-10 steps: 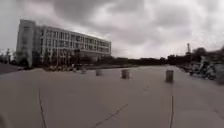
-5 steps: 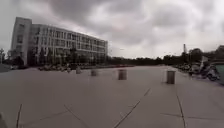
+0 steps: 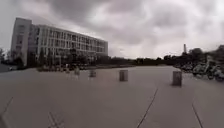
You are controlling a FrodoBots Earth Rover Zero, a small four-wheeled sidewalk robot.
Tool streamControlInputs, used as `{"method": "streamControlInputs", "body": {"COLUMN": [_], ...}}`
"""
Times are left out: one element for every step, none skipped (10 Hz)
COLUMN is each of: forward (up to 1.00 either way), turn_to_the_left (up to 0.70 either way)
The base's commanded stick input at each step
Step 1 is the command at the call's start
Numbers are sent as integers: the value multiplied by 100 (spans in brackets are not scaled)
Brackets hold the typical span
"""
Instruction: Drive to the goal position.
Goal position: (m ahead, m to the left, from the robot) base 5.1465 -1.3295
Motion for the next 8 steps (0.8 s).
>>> {"method": "streamControlInputs", "body": {"forward": [70, 70, 70, 70, 70, 70, 70, 70], "turn_to_the_left": [-35, -35, -35, -35, -35, -31, -12, 0]}}
